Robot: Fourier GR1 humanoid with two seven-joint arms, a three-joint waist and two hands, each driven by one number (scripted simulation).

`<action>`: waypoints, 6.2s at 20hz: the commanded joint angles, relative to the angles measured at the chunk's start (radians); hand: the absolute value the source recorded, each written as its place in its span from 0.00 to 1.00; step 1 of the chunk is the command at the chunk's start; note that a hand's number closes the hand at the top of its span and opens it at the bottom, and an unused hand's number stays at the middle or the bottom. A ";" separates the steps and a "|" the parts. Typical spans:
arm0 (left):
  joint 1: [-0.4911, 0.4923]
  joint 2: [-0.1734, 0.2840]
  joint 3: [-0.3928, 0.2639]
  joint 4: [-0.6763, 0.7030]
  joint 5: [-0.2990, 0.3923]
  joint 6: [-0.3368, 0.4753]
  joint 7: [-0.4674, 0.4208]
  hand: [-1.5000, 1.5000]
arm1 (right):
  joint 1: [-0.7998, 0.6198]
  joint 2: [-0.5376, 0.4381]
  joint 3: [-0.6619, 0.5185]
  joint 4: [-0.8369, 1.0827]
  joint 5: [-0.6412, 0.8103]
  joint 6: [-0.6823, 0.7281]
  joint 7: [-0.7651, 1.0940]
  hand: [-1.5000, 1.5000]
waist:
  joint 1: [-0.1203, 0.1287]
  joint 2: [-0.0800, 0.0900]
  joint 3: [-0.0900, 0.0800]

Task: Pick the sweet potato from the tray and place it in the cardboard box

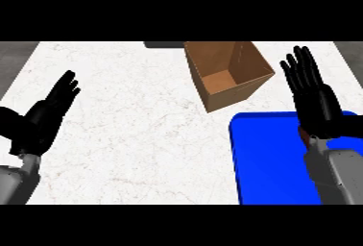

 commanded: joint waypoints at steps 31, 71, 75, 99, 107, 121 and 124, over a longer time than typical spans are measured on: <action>0.044 0.040 0.029 0.229 -0.289 0.150 -0.030 0.50 | -0.193 -0.774 0.450 0.376 1.037 0.441 -0.556 0.00 | 0.019 0.025 -0.011; 0.109 -0.073 0.246 0.236 -0.432 0.011 -0.036 0.50 | -0.099 -0.474 0.444 0.207 1.473 0.669 -0.399 0.00 | -0.013 0.017 -0.011; 0.089 -0.069 0.268 0.249 -0.435 -0.028 -0.058 0.50 | -0.113 -0.476 0.428 0.268 1.527 0.659 -0.364 0.00 | -0.009 0.019 -0.011; 0.141 -0.110 0.320 0.246 -0.489 -0.006 -0.054 0.50 | -0.019 -0.199 -0.028 0.388 1.430 0.161 0.007 1.00 | -0.081 0.003 -0.009; 0.177 -0.122 0.320 0.214 -0.490 -0.004 -0.063 0.50 | 0.081 -0.109 -0.169 -0.009 1.391 0.044 0.340 1.00 | -0.066 -0.001 -0.014; 0.126 -0.162 0.305 0.207 -0.528 -0.039 -0.056 0.50 | -0.081 0.053 -0.049 -0.371 1.334 0.230 0.542 1.00 | -0.007 0.019 -0.010; 0.093 -0.150 0.305 0.192 -0.540 -0.046 -0.023 0.50 | -0.255 0.084 -0.086 -0.216 1.308 0.201 0.563 1.00 | 0.000 0.021 -0.010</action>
